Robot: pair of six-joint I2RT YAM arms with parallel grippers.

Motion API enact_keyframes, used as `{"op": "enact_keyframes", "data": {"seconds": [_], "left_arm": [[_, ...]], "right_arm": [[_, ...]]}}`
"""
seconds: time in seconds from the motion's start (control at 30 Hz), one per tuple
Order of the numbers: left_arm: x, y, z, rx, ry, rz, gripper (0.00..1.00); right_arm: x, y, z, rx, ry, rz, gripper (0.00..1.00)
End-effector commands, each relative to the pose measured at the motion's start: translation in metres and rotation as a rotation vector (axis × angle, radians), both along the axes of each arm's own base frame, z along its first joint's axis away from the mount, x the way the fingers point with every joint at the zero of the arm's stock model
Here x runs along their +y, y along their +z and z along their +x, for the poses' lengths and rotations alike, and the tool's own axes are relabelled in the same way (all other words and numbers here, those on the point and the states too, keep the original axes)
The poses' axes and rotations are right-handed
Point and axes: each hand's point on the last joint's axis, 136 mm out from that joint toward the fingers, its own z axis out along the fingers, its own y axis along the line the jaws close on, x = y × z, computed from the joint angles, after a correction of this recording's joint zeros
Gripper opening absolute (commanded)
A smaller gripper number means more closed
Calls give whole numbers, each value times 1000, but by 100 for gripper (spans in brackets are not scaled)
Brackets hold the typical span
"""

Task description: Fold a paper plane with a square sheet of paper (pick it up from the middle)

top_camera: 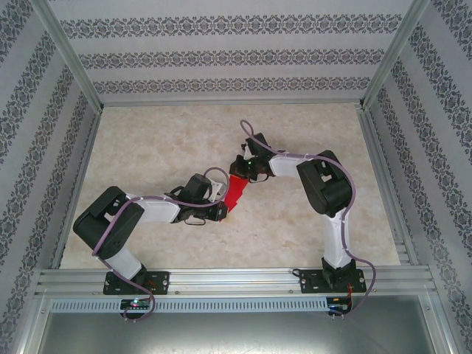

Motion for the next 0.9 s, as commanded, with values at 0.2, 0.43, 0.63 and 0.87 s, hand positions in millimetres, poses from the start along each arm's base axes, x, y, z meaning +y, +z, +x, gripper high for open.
{"op": "enact_keyframes", "data": {"seconds": [0.2, 0.43, 0.63, 0.87], "left_arm": [[33, -38, -51, 220, -2, 142, 9], [12, 2, -30, 166, -7, 58, 18], [4, 48, -15, 81, 1, 18, 31], [16, 62, -11, 25, 12, 121, 50]], "right_arm": [[-13, 14, 26, -64, -10, -31, 0], [-29, 59, 14, -129, -21, -11, 2], [-47, 80, -17, -145, -2, -8, 13], [-61, 85, -52, -150, 31, -15, 26]]}}
